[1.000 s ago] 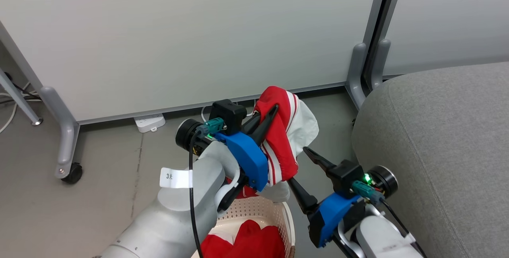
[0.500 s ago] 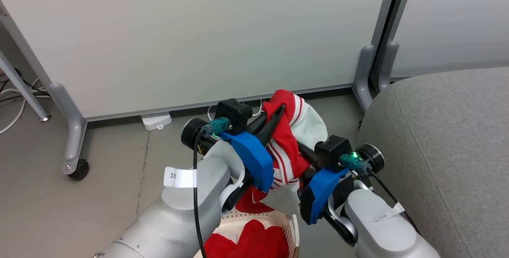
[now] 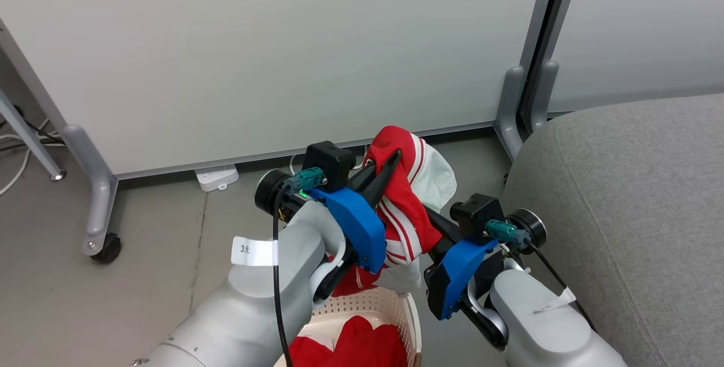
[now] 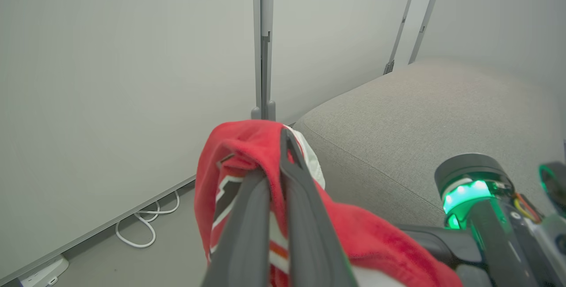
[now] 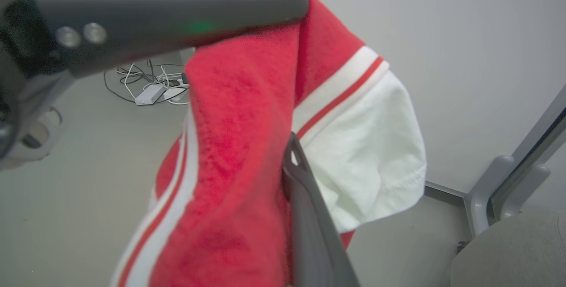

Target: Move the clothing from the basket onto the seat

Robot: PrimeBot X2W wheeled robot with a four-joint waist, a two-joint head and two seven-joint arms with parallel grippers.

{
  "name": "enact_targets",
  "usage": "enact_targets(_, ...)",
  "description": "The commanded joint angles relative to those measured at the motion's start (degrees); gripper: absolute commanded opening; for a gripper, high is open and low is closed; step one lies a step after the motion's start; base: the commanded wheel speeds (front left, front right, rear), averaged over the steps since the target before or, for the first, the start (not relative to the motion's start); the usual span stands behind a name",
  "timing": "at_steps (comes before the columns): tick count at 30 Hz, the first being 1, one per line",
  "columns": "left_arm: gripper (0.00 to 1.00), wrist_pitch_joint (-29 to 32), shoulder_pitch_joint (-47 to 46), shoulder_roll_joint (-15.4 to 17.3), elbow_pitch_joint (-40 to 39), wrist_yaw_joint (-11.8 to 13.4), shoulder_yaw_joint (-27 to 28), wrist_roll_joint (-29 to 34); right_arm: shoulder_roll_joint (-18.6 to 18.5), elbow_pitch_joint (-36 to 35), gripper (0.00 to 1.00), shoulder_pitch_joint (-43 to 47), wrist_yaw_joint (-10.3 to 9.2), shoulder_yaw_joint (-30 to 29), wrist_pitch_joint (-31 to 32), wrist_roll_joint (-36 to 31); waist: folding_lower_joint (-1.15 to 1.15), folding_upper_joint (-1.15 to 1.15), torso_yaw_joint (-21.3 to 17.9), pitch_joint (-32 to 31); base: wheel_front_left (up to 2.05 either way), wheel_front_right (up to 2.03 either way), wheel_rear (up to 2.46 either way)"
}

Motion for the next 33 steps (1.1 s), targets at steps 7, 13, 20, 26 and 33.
enact_targets(7,0.0,-0.46,-0.97,-0.02,0.18,0.34,-0.49,-0.78,-0.18,1.17,0.0,-1.03,0.01,0.75,-0.85,0.94,0.0,0.0,-0.57,-0.25,0.0,0.0,0.0)
enact_targets(13,0.0,-0.54,-1.11,-0.02,0.36,0.36,-0.69,-1.16,-0.18,1.93,0.0,-1.27,0.01,0.87,-1.14,1.26,0.0,0.0,-0.82,-0.4,0.0,0.0,0.0)
enact_targets(20,0.0,-0.54,-1.03,-0.02,0.37,0.31,-1.25,-1.49,-0.19,2.32,0.0,-1.47,0.01,1.24,-1.34,1.5,0.0,0.0,-1.02,-0.34,0.0,0.0,0.0)
enact_targets(26,1.0,-0.56,-0.97,-0.03,-1.28,0.95,0.87,-0.13,-0.19,2.19,0.0,-1.61,0.01,1.2,-1.4,1.75,0.0,0.0,-1.23,0.08,0.0,0.0,0.0)
enact_targets(33,1.0,-0.48,7.42,2.92,-10.57,1.35,9.79,8.29,-0.18,1.45,0.0,-1.8,0.01,-0.71,-1.58,0.87,0.0,0.0,-1.26,0.97,0.0,0.0,0.0)
